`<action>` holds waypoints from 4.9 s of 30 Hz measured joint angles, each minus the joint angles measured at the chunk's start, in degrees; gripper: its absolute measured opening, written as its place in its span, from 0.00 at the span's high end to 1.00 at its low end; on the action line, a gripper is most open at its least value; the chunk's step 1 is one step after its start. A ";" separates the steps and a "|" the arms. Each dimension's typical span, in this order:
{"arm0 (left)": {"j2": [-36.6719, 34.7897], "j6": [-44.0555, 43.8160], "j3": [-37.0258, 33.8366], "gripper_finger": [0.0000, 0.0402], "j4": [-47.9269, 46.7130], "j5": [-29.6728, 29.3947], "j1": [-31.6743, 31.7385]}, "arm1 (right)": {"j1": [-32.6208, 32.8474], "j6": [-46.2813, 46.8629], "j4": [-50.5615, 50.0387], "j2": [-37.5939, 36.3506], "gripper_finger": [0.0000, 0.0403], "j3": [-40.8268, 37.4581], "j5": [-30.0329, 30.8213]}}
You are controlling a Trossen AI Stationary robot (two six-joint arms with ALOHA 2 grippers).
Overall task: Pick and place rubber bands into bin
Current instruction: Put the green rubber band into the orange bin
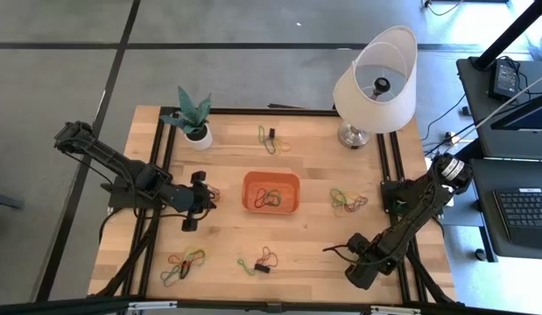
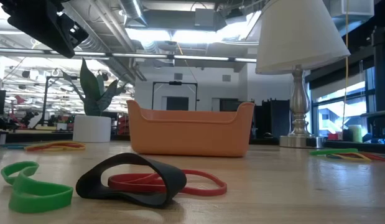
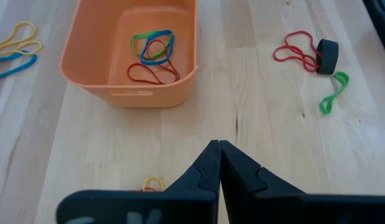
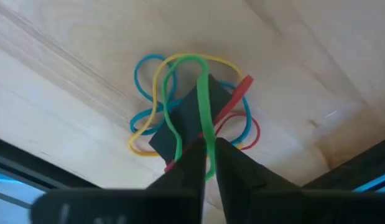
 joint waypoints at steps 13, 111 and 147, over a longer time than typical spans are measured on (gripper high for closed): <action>0.00 -0.01 0.00 0.99 0.00 -0.02 0.00 | 0.00 0.22 1.62 0.00 0.99 0.31 -0.09; -0.02 9.90 0.00 0.99 -0.07 1.46 0.02 | -43.14 -63.60 -20.08 21.88 1.00 58.75 24.40; -0.02 9.48 0.00 0.99 -0.09 0.79 0.00 | -49.40 -75.02 -30.44 38.58 0.77 61.72 13.44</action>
